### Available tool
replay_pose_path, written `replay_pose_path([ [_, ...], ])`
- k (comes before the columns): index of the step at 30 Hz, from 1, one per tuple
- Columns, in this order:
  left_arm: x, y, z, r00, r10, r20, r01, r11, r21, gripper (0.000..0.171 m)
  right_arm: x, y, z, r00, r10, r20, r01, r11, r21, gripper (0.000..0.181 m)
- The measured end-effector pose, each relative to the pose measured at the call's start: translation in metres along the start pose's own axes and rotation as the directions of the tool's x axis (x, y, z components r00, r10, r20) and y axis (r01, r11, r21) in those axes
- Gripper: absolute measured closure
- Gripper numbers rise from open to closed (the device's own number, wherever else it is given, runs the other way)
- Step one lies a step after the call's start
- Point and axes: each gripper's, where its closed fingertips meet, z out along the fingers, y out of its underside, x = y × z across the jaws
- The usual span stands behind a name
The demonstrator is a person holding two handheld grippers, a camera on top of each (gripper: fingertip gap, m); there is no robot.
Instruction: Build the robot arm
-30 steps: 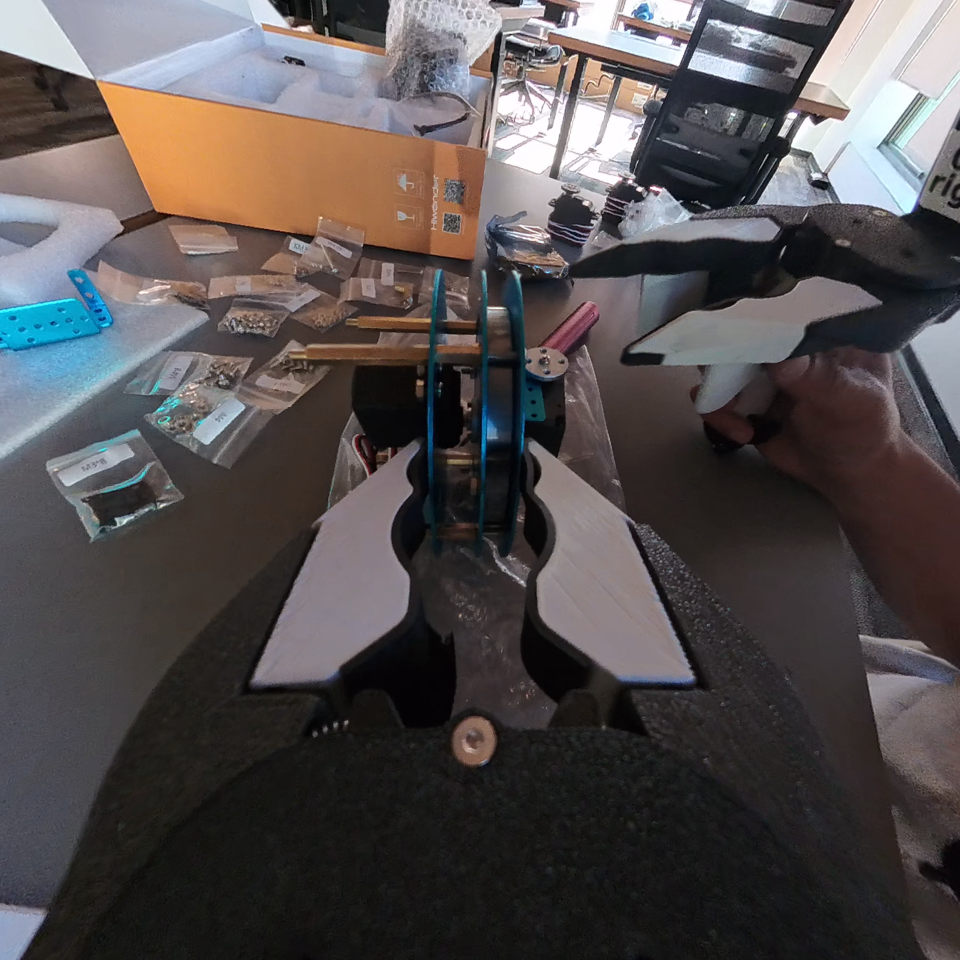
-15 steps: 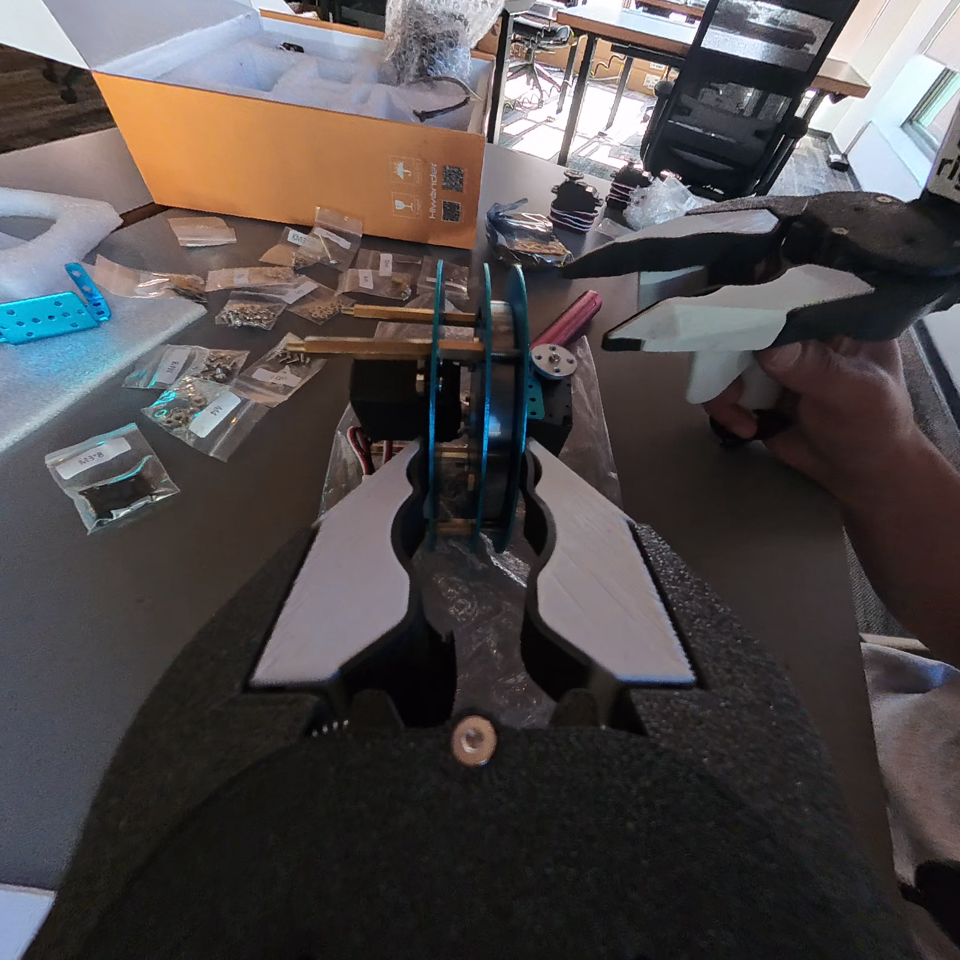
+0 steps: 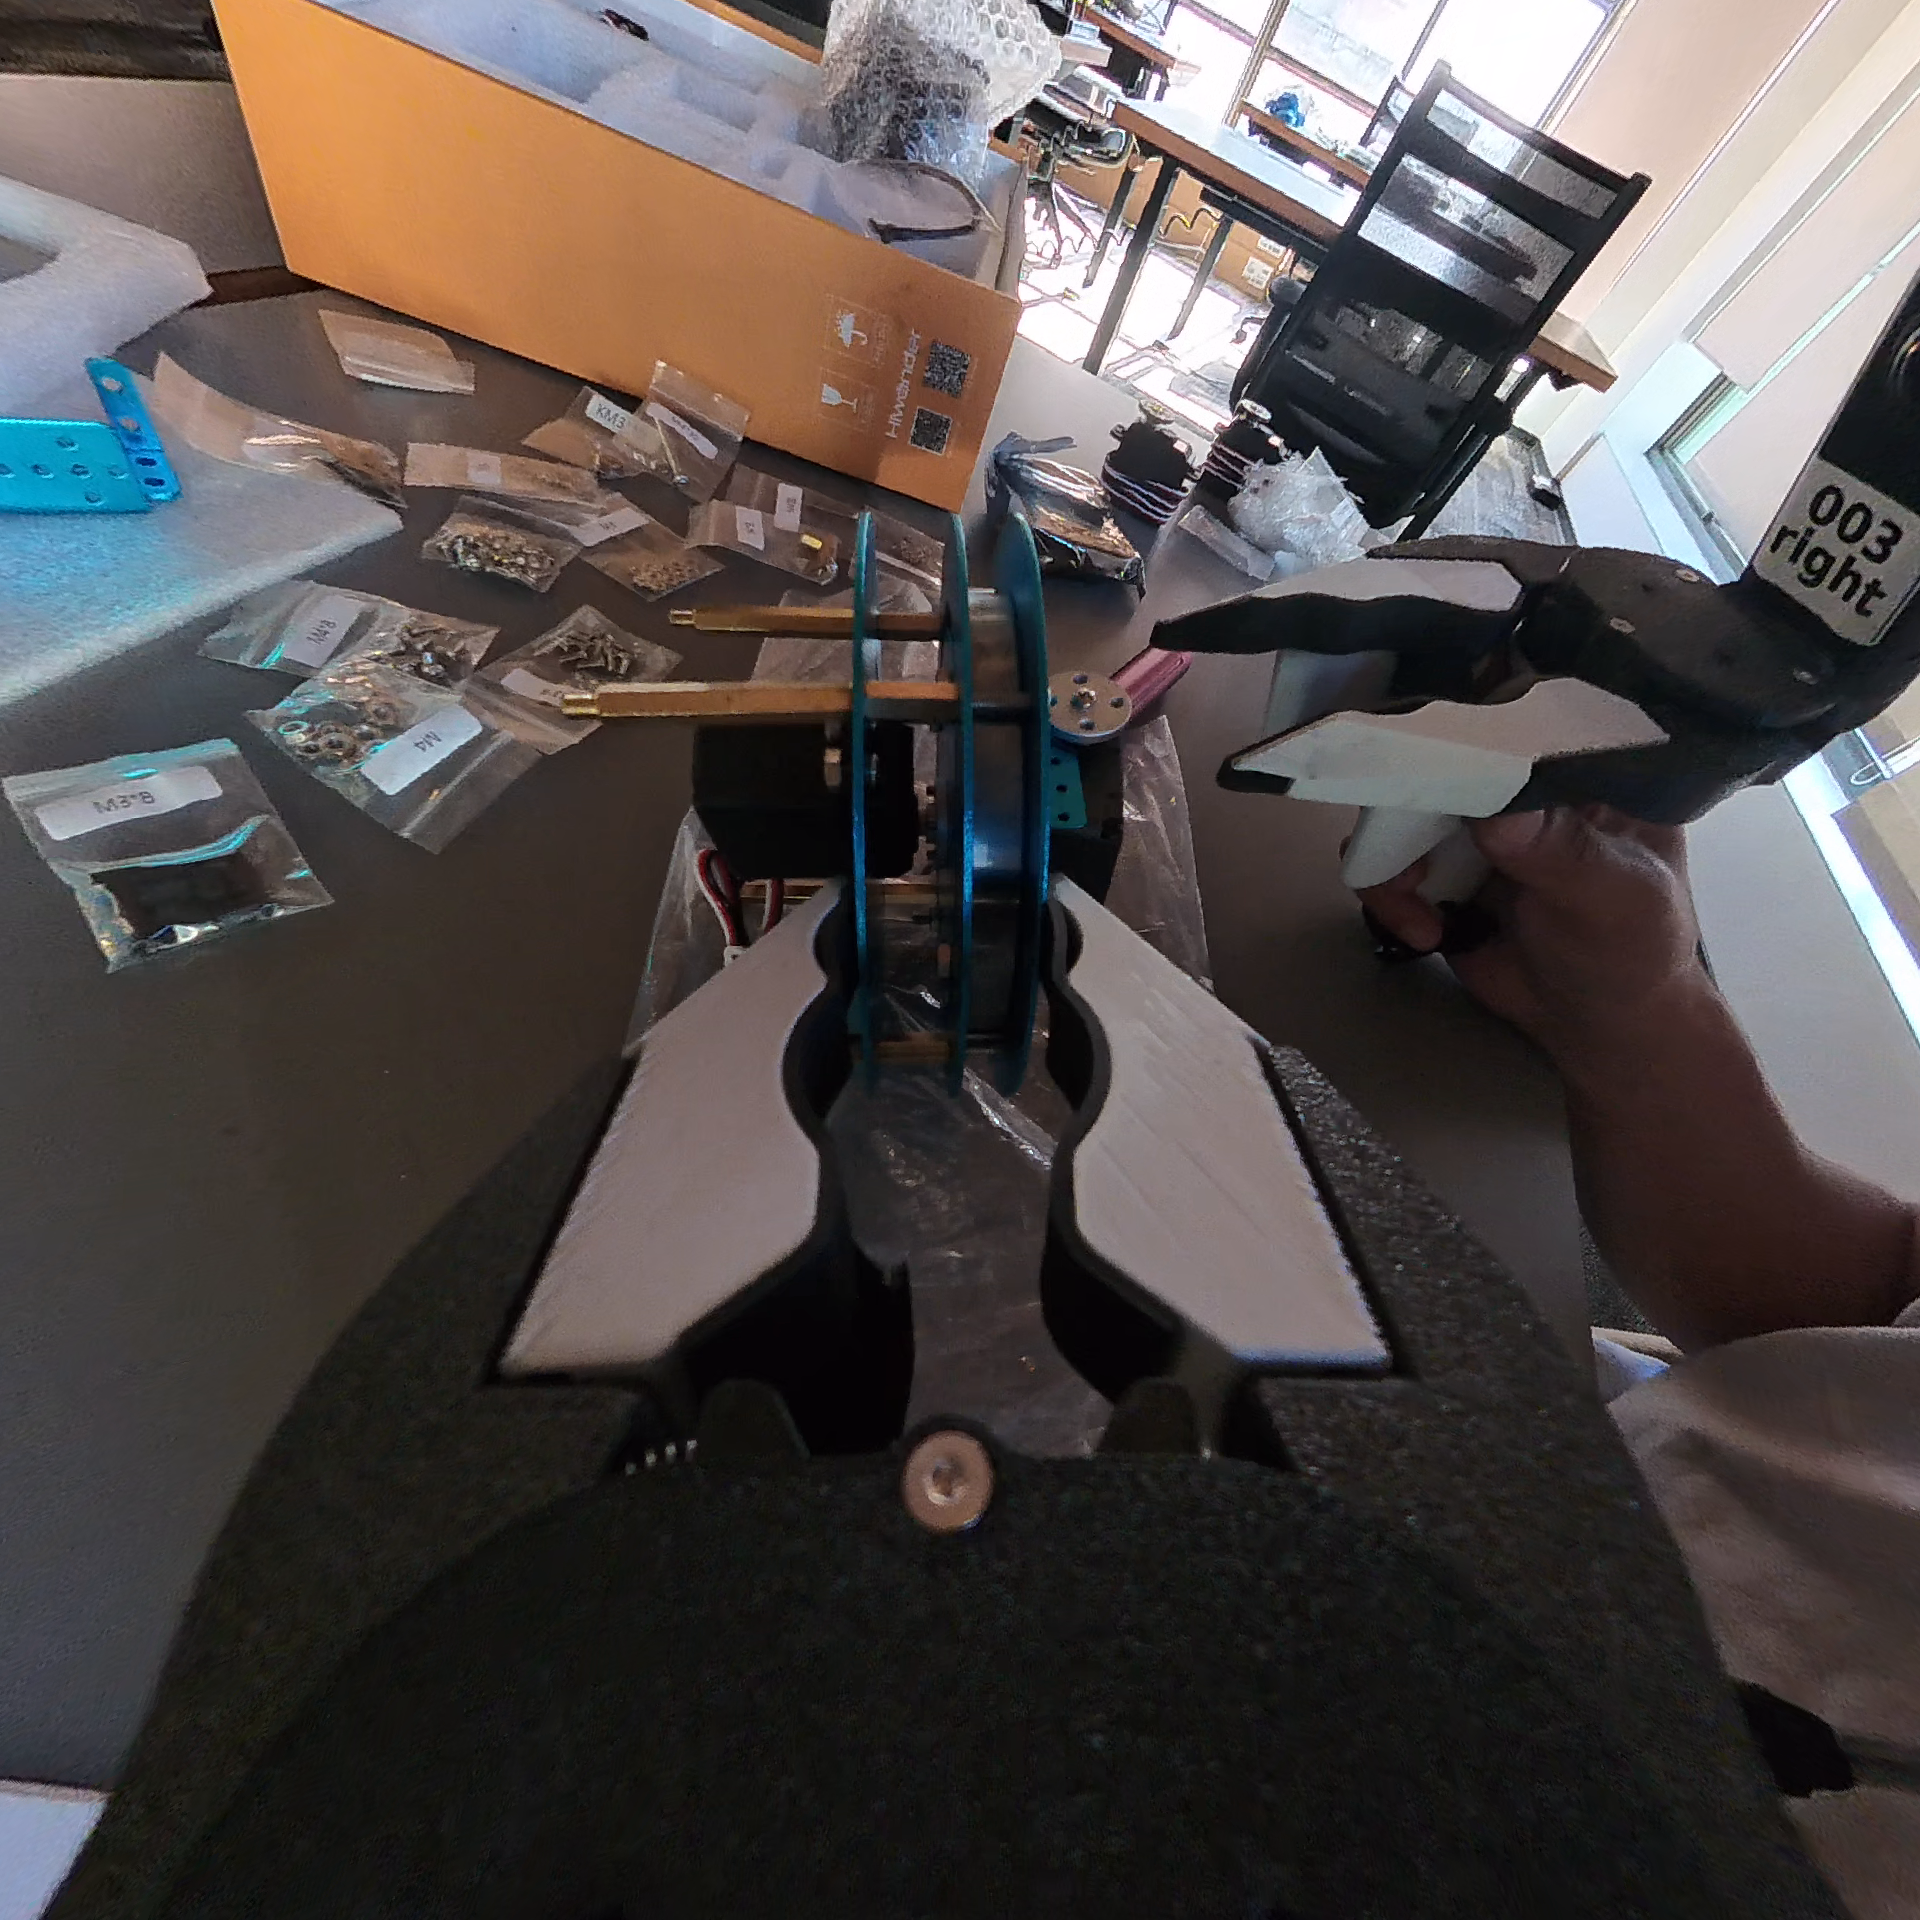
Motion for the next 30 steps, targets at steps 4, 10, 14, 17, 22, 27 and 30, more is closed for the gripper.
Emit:
replay_pose_path([
  [4,0.0002,-0.0001,0.0002,1.0,0.004,0.001,-0.004,1.0,0.0,0.139,-0.0004,0.0004,0.0003,1.0,-0.005,0.0,0.005,1.0,-0.003,0.139],
  [10,0.0003,0.0005,0.0,1.0,0.007,0.0,-0.007,1.0,-0.005,0.139,-0.0003,0.0007,0.0002,1.0,-0.008,-0.004,0.008,1.0,-0.004,0.139],
  [14,0.0007,0.0008,0.0,1.0,0.017,0.005,-0.017,1.0,-0.008,0.139,0.0004,0.0019,0.0008,1.0,-0.009,-0.006,0.009,1.0,-0.01,0.139],
  [17,0.0014,0.0012,0.0001,1.0,0.029,0.009,-0.029,1.0,-0.011,0.139,0.0,0.0023,0.001,1.0,-0.012,-0.006,0.012,1.0,-0.013,0.139],
  [22,0.0029,0.0016,0.0005,0.998,0.053,0.017,-0.052,0.999,-0.016,0.139,0.0012,0.0038,0.0014,1.0,-0.019,-0.016,0.019,1.0,-0.02,0.14],
  [27,0.0033,0.0018,0.0006,0.998,0.055,0.019,-0.055,0.998,-0.016,0.139,0.0014,0.0035,0.0013,1.0,-0.017,-0.016,0.017,1.0,-0.018,0.14],
  [30,0.0028,0.0018,0.0004,0.999,0.048,0.017,-0.048,0.999,-0.015,0.139,0.001,0.0039,0.0013,1.0,-0.019,-0.015,0.019,1.0,-0.02,0.14],
])
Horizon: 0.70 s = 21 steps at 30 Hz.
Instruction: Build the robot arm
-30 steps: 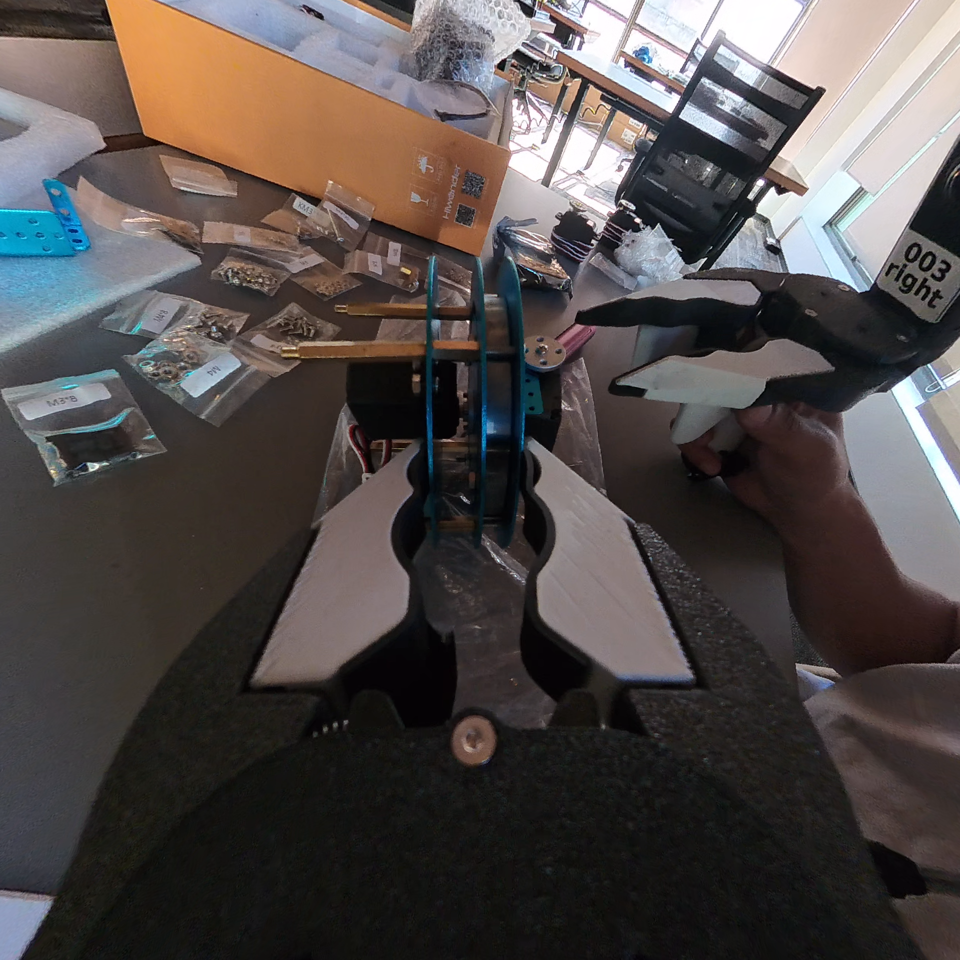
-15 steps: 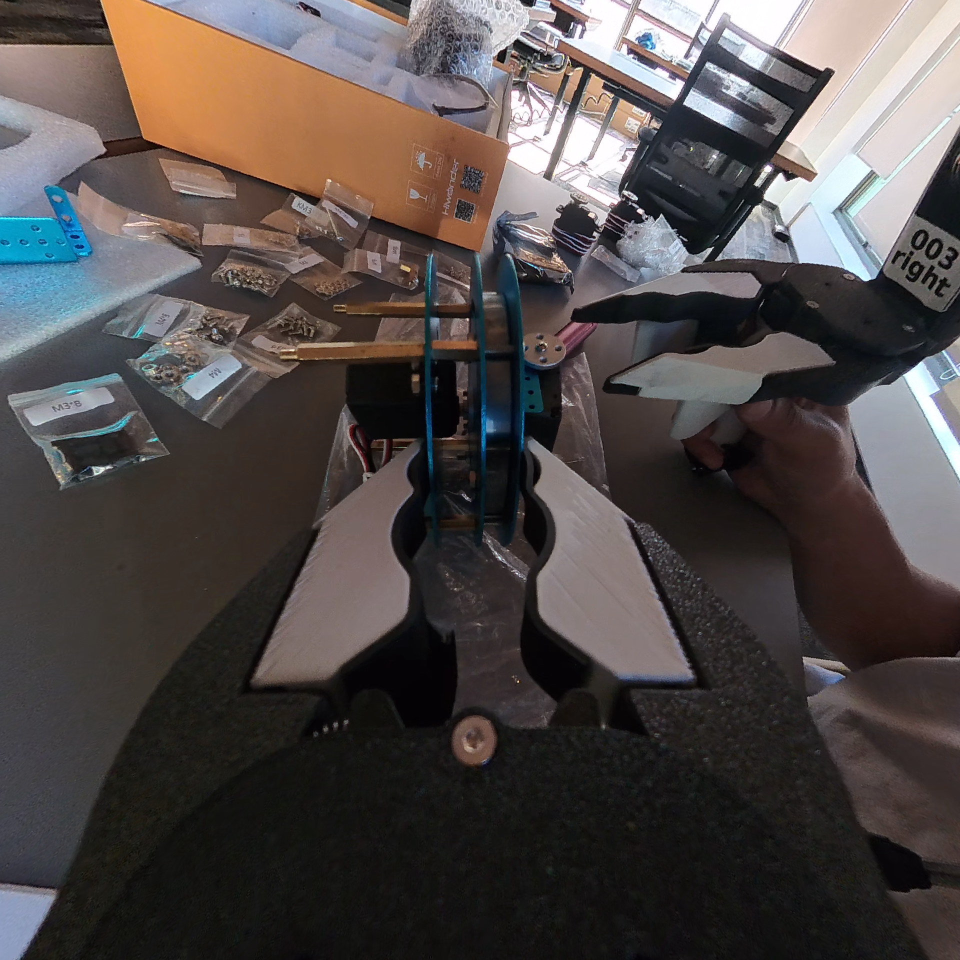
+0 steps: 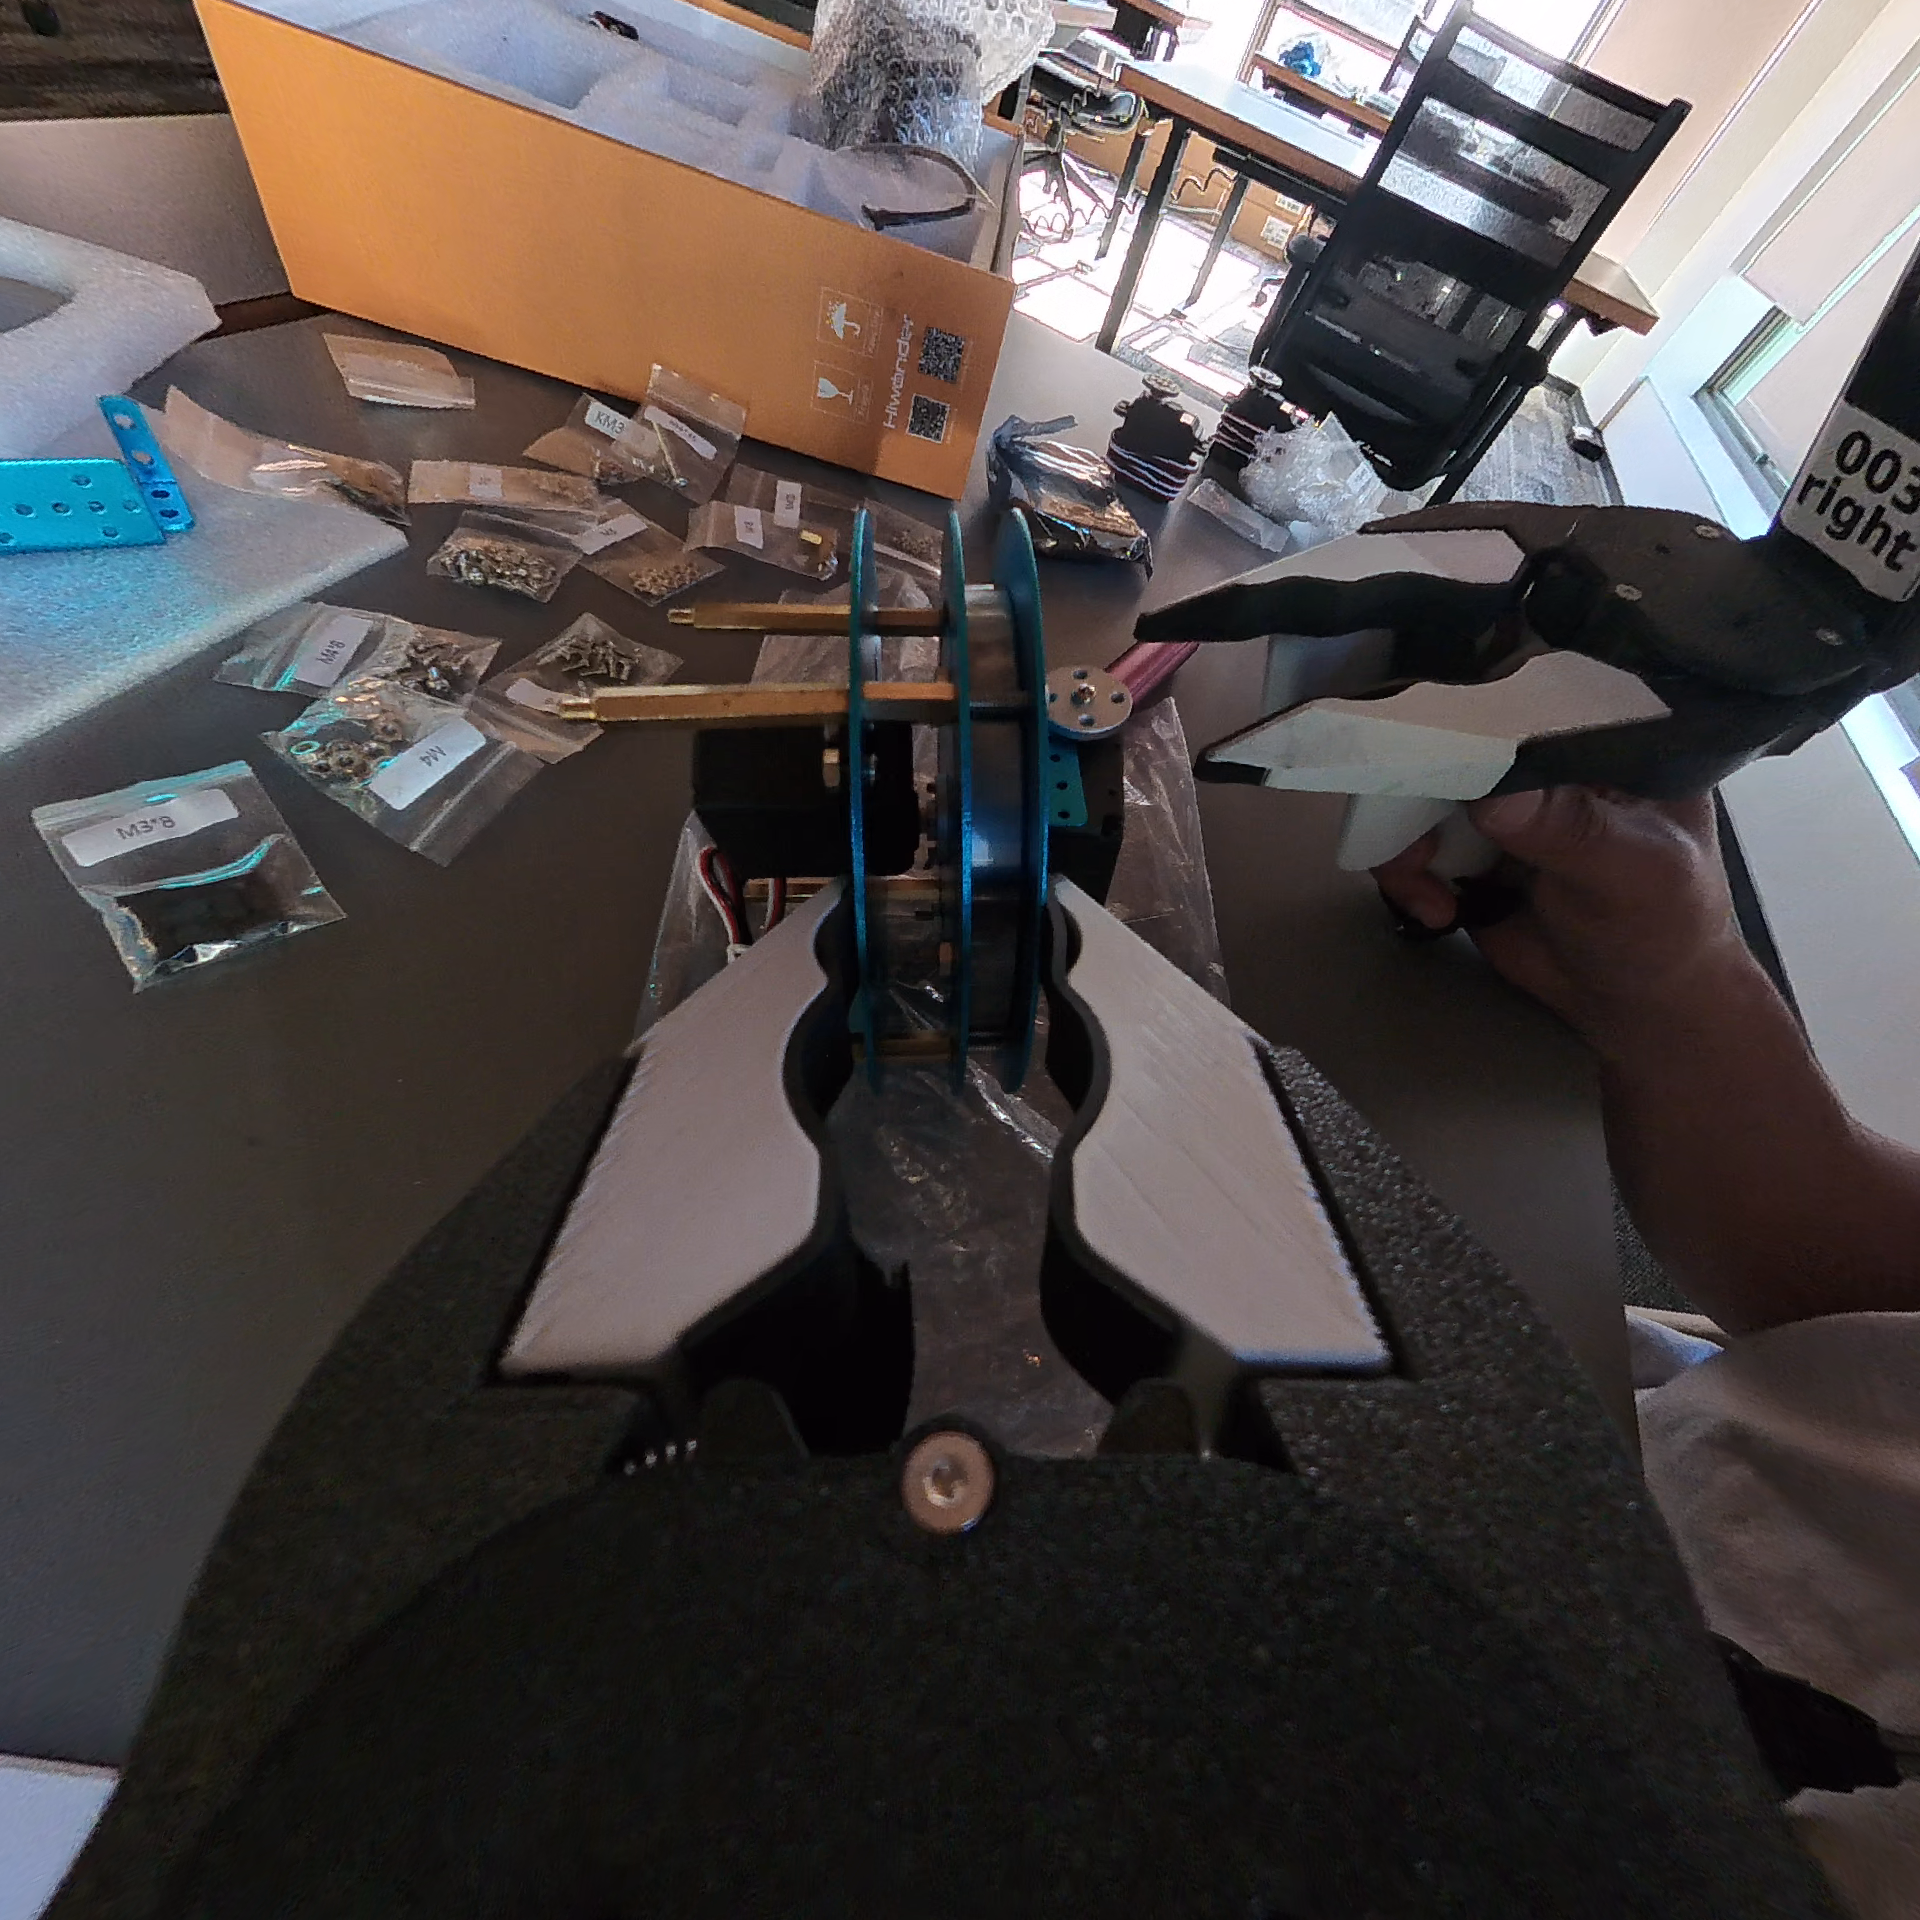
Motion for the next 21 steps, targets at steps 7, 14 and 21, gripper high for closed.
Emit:
replay_pose_path([
  [7,0.001,0.0,0.0,1.0,0.01,0.004,-0.01,1.0,-0.001,0.139,0.0,0.001,0.001,1.0,-0.009,-0.004,0.009,1.0,-0.006,0.141],
  [14,0.001,0.0,0.0,1.0,0.012,0.007,-0.012,1.0,-0.001,0.139,0.0,0.001,0.001,1.0,-0.007,-0.003,0.007,1.0,-0.005,0.141],
  [21,0.004,0.0,0.001,0.998,0.062,0.027,-0.062,0.998,-0.004,0.139,-0.029,-0.016,0.001,0.998,-0.028,0.055,0.026,0.999,0.032,0.15],
])
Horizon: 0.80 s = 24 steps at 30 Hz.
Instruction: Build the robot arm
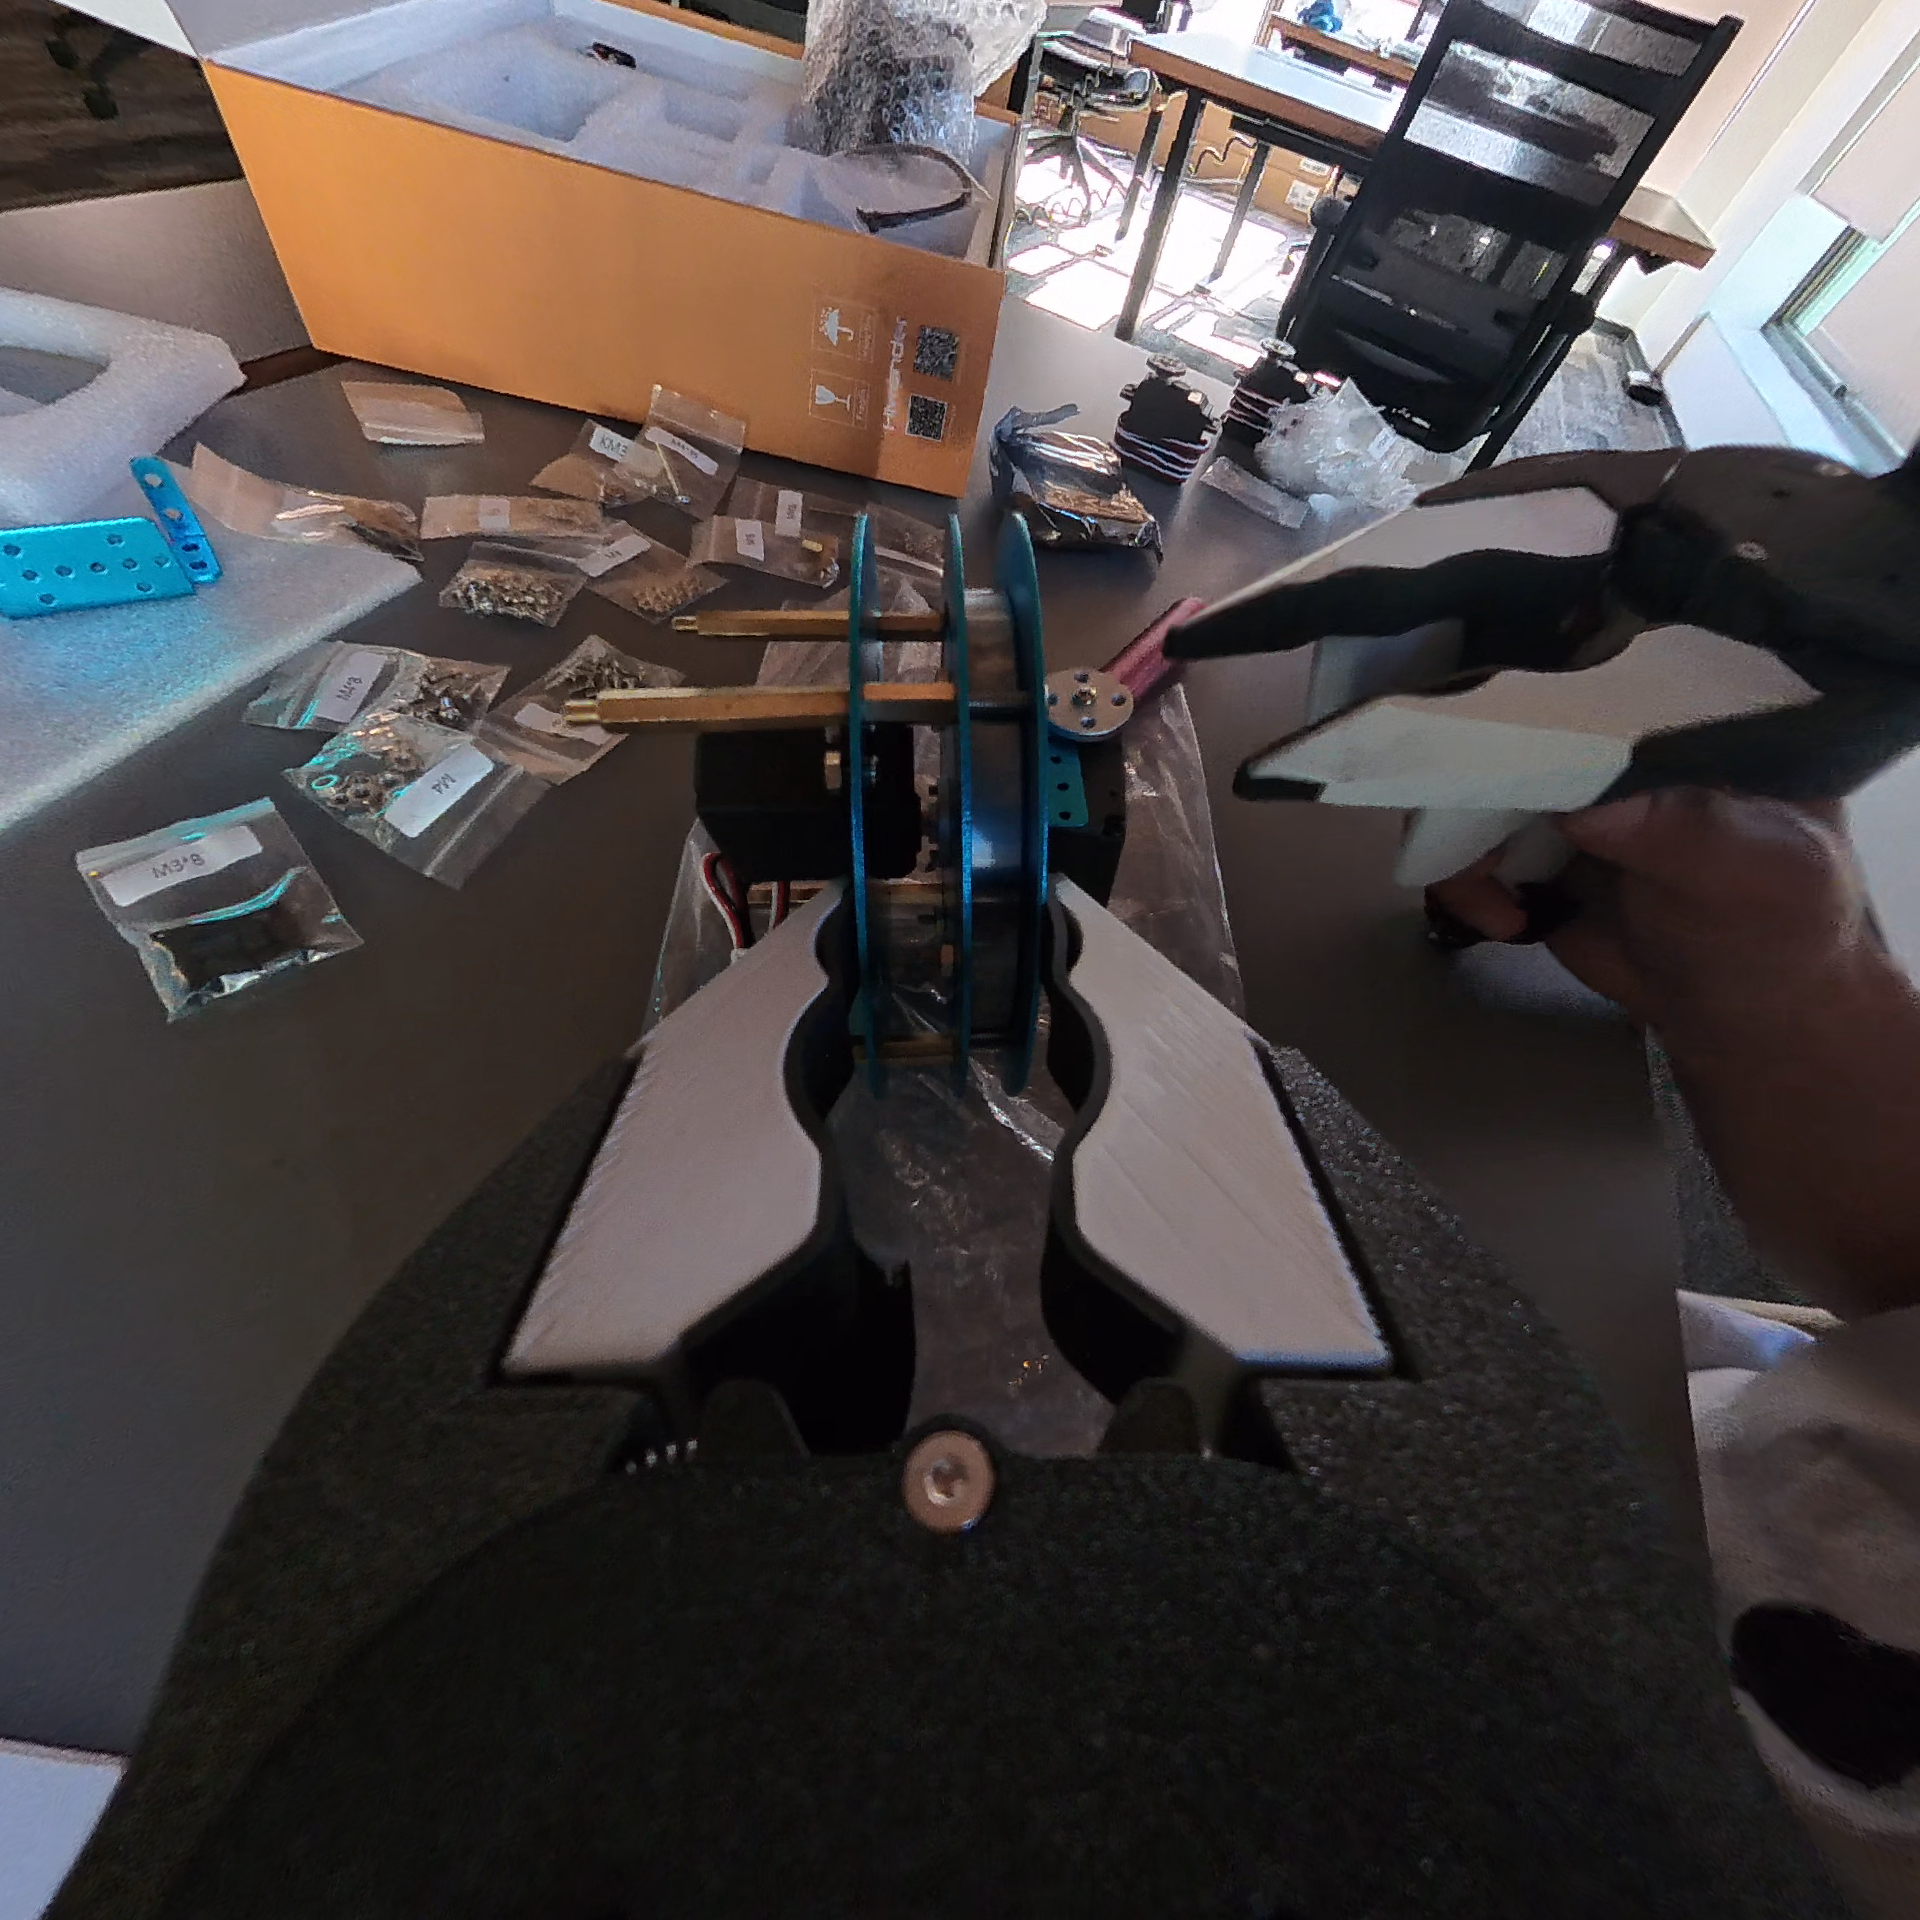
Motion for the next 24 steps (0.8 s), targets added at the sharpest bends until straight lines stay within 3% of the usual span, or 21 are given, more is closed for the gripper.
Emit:
replay_pose_path([
  [5,0.004,0.0,0.001,0.999,0.05,0.017,-0.05,0.999,-0.002,0.139,-0.026,-0.008,0.01,0.995,-0.097,-0.001,0.097,0.992,-0.087,0.15],
  [11,0.005,0.0,0.002,0.997,0.073,0.024,-0.073,0.997,-0.005,0.139,-0.02,0.005,0.027,0.976,-0.217,-0.026,0.2,0.936,-0.29,0.143],
  [15,0.002,-0.001,0.001,0.999,0.043,0.008,-0.043,0.999,0.002,0.14,-0.024,0.009,0.032,0.984,-0.172,0.048,0.178,0.926,-0.334,0.146],
  [21,0.0,-0.002,0.001,0.999,0.037,-0.016,-0.037,0.999,0.014,0.14,-0.039,0.009,0.028,0.968,-0.091,0.233,0.175,0.911,-0.372,0.128],
  [23,0.0,-0.002,0.001,0.999,0.031,-0.016,-0.031,0.999,0.014,0.14,-0.05,0.005,0.019,0.939,-0.056,0.34,0.181,0.92,-0.349,0.145],
  [24,-0.001,-0.002,0.001,1.0,0.027,-0.016,-0.027,1.0,0.013,0.14,-0.05,0.002,0.016,0.936,-0.035,0.349,0.161,0.927,-0.338,0.142],
])
